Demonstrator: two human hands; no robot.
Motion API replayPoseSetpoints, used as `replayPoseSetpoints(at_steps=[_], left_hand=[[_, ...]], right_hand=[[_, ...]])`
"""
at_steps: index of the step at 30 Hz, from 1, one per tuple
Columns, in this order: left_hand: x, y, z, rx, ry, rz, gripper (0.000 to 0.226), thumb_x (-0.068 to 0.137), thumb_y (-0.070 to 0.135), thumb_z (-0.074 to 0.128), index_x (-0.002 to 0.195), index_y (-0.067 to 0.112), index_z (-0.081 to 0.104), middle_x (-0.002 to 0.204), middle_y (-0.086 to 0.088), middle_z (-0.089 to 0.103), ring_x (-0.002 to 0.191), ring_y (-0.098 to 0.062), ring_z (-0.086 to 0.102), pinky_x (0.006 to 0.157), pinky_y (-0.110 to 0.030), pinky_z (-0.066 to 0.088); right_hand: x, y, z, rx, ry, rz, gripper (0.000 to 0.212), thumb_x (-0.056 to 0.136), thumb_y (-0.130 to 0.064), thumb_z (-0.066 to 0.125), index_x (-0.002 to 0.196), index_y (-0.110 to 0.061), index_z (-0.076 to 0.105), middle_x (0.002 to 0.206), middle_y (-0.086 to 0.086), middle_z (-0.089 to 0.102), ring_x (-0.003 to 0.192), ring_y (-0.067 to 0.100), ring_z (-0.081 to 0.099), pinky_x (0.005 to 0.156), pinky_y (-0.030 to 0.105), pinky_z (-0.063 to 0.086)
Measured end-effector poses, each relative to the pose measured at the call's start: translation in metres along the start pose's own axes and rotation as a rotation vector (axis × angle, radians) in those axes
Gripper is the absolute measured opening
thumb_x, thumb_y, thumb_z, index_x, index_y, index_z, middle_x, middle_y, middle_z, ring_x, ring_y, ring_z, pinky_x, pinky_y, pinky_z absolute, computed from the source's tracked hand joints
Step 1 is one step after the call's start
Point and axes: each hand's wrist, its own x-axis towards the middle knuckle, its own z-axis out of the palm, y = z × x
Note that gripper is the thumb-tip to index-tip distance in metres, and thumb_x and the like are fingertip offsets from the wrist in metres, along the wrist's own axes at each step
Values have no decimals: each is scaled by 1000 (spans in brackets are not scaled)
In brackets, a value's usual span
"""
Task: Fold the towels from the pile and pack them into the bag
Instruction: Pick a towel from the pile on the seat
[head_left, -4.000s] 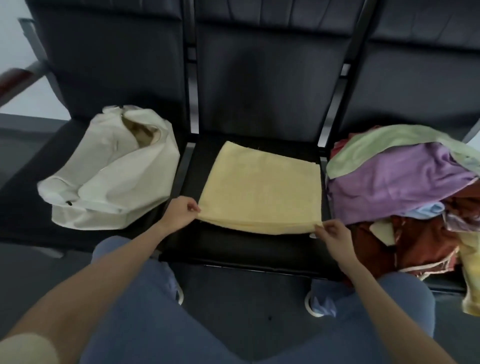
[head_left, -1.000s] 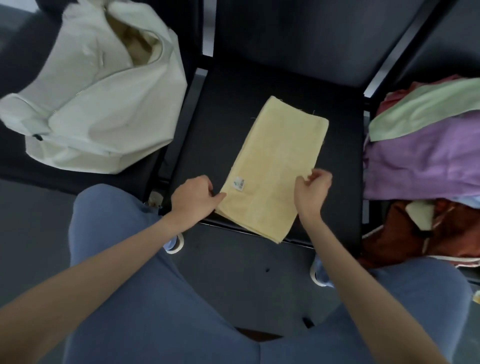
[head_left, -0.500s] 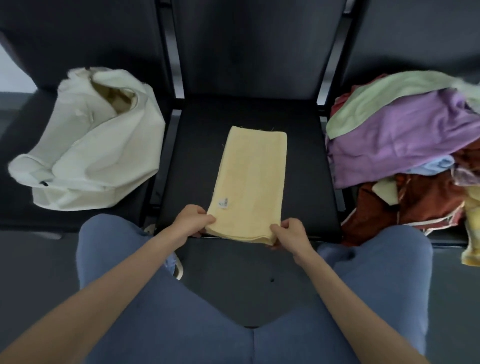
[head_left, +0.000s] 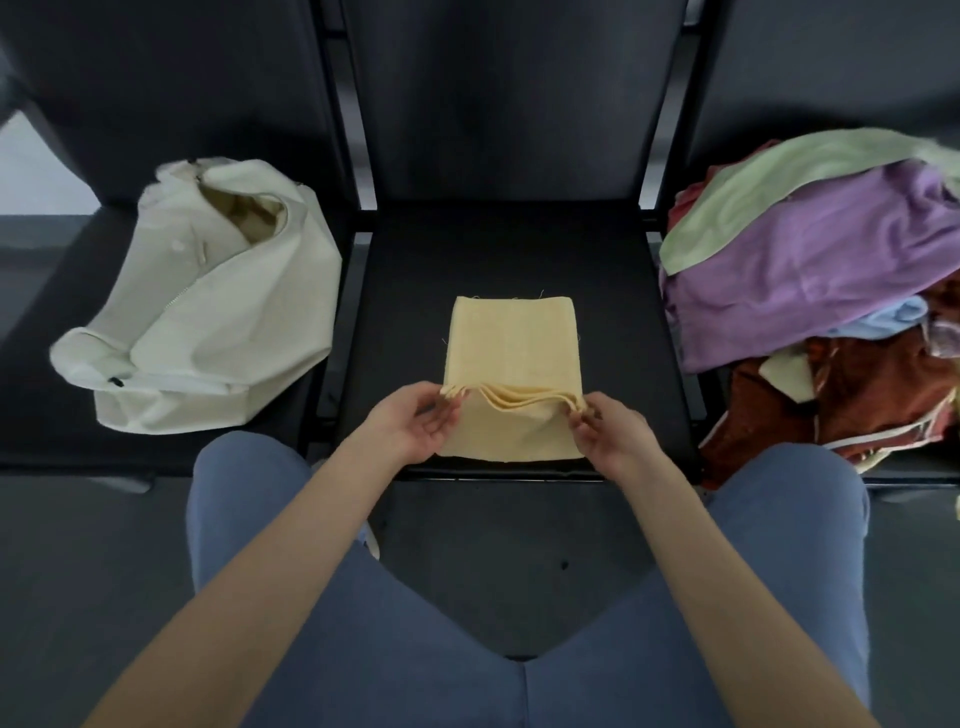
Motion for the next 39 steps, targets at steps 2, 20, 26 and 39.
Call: replayPoseSetpoints(at_steps=[2, 20, 26, 39], left_hand=[[12, 3, 9, -48, 12, -4, 20, 93, 5, 55, 109, -5, 61, 91, -17, 71, 77, -20, 68, 63, -28, 56], [48, -26, -38, 2133, -197, 1404, 40, 79, 22, 73, 113, 2, 66, 119, -11, 65, 112, -27, 60, 100, -41, 48], [51, -26, -42, 2068, -159, 1415, 52, 62, 2, 82, 113, 1, 69, 119, -13, 68, 109, -27, 66, 96, -37, 46], [0, -10, -32, 1660, -264, 1021, 6, 80, 20, 63, 83, 20, 68, 66, 9, 60, 58, -9, 53, 59, -27, 44]], right_hand=[[10, -1, 12, 57, 36, -5, 17, 92, -2, 52, 108, 3, 52, 87, 19, 65, 52, 12, 63, 38, 16, 44], [27, 21, -19, -1941, -323, -1013, 72, 87, -8, 56, 150, -11, 23, 159, 6, 18, 147, 21, 13, 118, 29, 10], [45, 31, -28, -2080, -203, -1103, 76, 83, -3, 57, 150, -1, 19, 158, 15, 14, 147, 27, 15, 116, 31, 5], [6, 1, -32, -1624, -185, -995, 11, 88, -19, 52, 86, -10, 57, 75, 3, 61, 70, 23, 56, 62, 36, 45]])
